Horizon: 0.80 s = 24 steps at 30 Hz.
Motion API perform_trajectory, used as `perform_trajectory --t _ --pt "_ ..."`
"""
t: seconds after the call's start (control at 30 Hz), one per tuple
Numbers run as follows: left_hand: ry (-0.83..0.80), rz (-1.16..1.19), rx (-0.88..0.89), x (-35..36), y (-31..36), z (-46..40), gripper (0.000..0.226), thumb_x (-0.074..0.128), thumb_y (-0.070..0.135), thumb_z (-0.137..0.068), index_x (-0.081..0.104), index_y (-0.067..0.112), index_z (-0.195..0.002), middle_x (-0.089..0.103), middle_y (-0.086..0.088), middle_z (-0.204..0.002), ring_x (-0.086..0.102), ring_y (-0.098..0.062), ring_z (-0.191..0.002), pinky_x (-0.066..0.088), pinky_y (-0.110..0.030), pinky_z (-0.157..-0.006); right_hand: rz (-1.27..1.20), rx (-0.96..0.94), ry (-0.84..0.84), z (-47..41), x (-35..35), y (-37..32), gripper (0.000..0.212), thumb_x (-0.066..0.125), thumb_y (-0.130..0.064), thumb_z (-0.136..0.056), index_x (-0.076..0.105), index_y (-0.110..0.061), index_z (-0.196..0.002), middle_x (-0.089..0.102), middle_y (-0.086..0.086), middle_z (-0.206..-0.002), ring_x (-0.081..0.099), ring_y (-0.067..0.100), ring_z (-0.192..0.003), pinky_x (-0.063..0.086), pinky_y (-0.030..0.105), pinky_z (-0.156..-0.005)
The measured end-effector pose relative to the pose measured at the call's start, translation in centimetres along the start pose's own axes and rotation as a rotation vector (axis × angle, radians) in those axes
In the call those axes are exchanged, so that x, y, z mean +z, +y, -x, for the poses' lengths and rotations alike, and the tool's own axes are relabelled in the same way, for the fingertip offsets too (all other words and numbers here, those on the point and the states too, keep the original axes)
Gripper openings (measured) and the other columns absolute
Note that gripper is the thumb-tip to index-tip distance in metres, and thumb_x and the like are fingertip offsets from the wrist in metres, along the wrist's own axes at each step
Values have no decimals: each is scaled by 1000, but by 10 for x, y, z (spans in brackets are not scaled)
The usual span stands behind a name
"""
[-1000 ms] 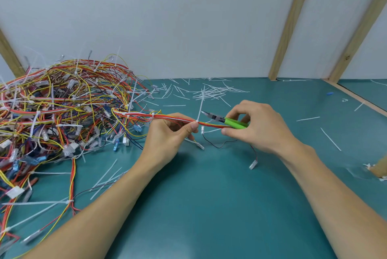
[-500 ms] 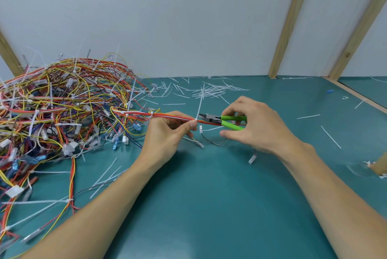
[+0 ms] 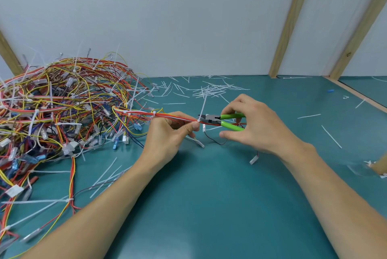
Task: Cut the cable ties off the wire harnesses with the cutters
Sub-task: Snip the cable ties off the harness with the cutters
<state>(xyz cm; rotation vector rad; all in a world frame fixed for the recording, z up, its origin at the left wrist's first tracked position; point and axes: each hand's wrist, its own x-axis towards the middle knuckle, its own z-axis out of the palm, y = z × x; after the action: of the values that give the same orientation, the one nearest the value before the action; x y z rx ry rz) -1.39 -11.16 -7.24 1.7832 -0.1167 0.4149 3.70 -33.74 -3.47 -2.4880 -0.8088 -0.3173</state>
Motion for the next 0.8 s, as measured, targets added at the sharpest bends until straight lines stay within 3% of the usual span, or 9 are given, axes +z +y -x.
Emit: perform_trajectory --t 0.33,0.6,0.8 --pt "22 26 12 -3 0 0 6 75 13 -89 74 14 -83 76 0 -78 72 -17 -67 51 -15 -67 -117 -35 3 -1 -7 0 33 91 -38 -72 72 -33 -99 57 -16 -101 64 5 -86 54 44 -82" --pt "22 -37 4 -2 -2 0 6 79 15 -85 76 18 -81 76 -1 -76 73 -18 -70 56 -26 -73 -111 -23 -17 -1 -4 -1 33 91 -40 -72 72 -31 -97 58 -14 -100 63 8 -85 54 43 -81" --pt "24 -44 9 -2 -1 -1 8 78 12 -87 76 17 -80 76 1 -75 73 -16 -68 57 -23 -72 -92 -28 -17 -1 -4 -1 28 90 -40 -72 71 -33 -92 59 -13 -97 62 10 -84 54 43 -78"
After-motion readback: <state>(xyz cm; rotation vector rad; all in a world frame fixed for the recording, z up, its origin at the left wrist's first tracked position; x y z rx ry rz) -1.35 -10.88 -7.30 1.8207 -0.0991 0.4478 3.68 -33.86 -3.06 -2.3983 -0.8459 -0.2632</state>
